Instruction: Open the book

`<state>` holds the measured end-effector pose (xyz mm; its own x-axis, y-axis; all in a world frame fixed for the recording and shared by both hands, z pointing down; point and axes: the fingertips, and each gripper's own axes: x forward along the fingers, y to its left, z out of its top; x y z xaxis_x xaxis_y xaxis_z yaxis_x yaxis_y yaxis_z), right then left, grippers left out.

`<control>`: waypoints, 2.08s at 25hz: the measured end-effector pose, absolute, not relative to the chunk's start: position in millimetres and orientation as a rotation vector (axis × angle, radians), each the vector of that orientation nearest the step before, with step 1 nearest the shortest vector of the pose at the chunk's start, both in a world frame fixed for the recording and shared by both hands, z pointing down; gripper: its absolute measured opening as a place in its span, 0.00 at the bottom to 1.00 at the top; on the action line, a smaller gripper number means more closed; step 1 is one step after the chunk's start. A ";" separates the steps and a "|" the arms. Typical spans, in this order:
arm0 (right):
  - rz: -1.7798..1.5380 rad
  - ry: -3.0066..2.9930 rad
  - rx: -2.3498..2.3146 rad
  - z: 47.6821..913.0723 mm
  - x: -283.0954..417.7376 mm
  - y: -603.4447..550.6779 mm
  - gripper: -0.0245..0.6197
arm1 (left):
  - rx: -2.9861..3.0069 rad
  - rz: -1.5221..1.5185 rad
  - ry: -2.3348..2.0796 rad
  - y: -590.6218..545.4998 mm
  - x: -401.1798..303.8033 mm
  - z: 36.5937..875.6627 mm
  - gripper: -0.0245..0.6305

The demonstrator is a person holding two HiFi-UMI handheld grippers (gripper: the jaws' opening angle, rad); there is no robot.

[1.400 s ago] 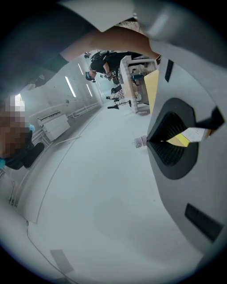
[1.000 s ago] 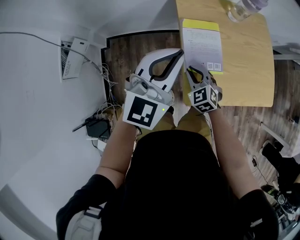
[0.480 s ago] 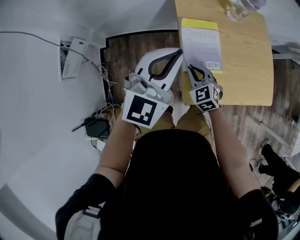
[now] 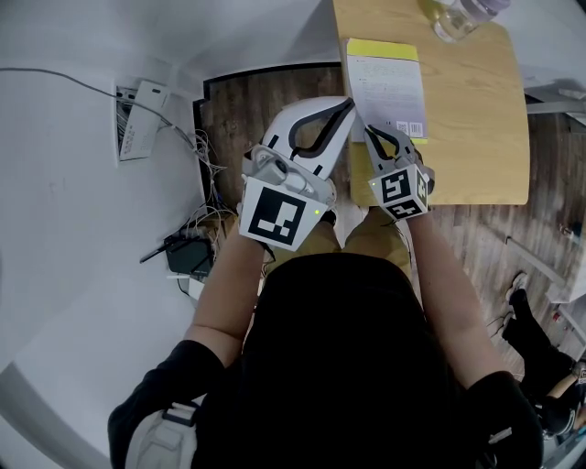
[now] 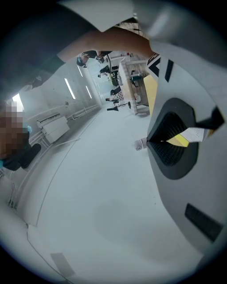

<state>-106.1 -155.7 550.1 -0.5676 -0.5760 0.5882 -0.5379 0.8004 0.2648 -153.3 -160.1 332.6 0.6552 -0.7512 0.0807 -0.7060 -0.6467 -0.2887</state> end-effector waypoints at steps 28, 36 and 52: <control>-0.179 -2.331 0.954 486.4 -59.3 -183.2 0.10 | -2.640 -0.295 1.137 -180.2 -109.8 329.3 0.05; -0.200 -2.320 1.014 472.0 -32.5 -193.3 0.10 | -2.648 -0.305 1.116 -184.0 -91.9 328.2 0.05; -0.206 -2.279 1.134 458.0 30.4 -210.6 0.10 | -2.647 -0.315 1.073 -194.0 -54.8 325.1 0.05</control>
